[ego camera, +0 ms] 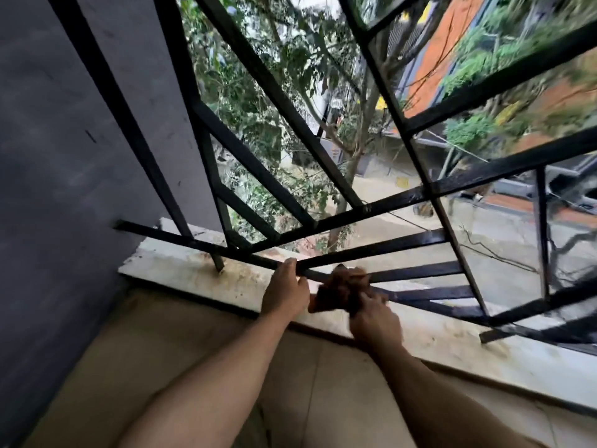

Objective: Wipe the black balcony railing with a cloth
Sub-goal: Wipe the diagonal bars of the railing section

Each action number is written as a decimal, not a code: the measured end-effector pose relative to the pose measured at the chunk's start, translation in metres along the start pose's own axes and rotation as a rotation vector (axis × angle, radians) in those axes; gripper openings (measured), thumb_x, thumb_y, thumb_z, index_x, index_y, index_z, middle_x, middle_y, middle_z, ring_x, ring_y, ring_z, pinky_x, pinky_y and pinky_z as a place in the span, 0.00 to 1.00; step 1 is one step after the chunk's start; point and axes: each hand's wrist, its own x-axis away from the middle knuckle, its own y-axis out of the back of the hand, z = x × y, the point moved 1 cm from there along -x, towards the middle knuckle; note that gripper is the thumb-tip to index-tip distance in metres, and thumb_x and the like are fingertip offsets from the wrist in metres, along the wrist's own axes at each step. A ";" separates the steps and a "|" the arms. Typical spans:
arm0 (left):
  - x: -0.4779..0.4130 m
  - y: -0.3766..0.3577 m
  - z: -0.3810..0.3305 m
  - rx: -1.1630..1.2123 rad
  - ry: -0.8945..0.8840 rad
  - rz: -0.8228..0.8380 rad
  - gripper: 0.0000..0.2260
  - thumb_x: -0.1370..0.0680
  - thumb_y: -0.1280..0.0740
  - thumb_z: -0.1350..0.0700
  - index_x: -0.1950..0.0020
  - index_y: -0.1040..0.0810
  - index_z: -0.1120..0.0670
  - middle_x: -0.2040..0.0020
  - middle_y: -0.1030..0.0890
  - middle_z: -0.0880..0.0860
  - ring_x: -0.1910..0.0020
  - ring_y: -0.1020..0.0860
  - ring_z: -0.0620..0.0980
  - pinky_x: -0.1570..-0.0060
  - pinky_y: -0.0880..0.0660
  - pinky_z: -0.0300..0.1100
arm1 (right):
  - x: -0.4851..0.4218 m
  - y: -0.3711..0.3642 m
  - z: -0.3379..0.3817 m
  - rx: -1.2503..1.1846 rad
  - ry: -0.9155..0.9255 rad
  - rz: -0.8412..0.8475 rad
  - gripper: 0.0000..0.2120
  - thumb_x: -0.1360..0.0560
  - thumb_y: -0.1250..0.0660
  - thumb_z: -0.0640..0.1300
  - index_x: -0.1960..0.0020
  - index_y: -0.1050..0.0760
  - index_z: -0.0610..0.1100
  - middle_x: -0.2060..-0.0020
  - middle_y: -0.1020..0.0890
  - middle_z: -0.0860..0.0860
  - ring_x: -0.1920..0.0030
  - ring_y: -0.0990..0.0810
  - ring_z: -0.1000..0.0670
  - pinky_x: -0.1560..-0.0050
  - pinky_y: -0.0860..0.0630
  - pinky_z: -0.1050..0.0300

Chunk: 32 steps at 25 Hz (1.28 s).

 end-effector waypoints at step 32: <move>0.072 -0.093 -0.114 -0.193 -1.257 -0.405 0.30 0.25 0.36 0.62 0.24 0.40 0.64 0.22 0.41 0.64 0.20 0.45 0.63 0.24 0.47 0.66 | 0.042 0.061 -0.182 0.384 -0.031 -0.069 0.26 0.25 0.37 0.45 0.27 0.34 0.54 0.43 0.22 0.44 0.48 0.19 0.37 0.61 0.23 0.47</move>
